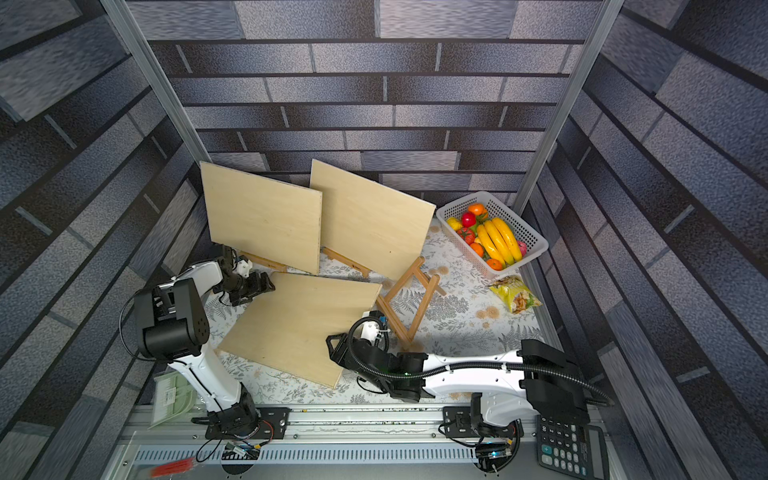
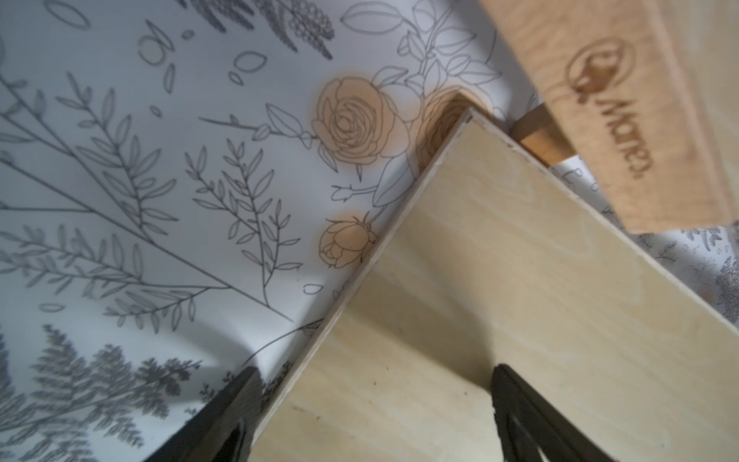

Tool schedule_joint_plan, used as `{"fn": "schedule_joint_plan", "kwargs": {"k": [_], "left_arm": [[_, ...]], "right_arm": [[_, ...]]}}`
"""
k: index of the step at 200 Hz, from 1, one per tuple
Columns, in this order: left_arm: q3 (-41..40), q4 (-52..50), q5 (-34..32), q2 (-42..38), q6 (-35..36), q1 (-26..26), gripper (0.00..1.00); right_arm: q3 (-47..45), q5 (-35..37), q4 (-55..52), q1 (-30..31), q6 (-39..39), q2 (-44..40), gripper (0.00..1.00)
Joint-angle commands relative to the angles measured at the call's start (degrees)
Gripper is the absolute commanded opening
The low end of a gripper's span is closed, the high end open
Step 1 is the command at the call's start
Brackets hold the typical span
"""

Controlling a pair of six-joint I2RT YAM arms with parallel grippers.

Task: Assemble the easel
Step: Pick up the drawing board from the center of the board.

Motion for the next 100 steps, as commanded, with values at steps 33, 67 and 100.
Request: {"fn": "schedule_joint_plan", "kwargs": {"k": [33,67,100], "left_arm": [[-5.6,-13.1,-1.6,5.1,1.0,-1.0,0.91],[-5.7,-13.2,-2.0,4.6,0.7,-0.6,0.93],[-5.5,-13.7,-4.0,2.3,-0.4,0.7,1.00]], "right_arm": [[4.8,-5.6,1.7,-2.2,-0.3,0.8,0.36],[6.6,-7.0,-1.7,-2.3,-1.8,0.8,0.17],[8.2,-9.0,-5.9,-2.4,-3.0,0.8,0.02]]}}
